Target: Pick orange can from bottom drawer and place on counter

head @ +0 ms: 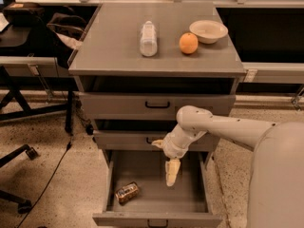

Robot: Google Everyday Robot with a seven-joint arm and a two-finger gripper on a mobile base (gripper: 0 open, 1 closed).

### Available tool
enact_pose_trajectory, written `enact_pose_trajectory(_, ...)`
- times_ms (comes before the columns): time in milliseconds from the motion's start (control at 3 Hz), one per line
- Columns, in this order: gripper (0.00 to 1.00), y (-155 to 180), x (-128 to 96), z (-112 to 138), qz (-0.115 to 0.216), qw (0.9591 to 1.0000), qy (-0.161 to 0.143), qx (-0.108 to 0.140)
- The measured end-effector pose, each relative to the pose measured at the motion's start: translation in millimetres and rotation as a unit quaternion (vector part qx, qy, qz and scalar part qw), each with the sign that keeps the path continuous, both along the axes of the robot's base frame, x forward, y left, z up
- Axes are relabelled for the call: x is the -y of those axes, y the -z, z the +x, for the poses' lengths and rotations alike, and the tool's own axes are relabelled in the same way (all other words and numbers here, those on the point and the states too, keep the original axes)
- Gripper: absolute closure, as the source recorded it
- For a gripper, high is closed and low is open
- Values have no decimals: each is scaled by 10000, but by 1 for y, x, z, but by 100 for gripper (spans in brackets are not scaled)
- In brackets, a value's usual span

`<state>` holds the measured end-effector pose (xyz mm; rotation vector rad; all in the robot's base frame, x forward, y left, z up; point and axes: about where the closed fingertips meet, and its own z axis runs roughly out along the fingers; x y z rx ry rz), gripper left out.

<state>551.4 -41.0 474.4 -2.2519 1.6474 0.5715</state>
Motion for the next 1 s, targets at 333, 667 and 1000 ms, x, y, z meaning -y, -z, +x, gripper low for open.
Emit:
enact_pose_trajectory(333,0,8,-7,-5,-43,9998,186,78)
enact_pose_trajectory(667,0,45,-13,-14,-146,9948,996,168)
enact_pose_trajectory(1000,0,68,-16,-14,-260,9871,1560,227)
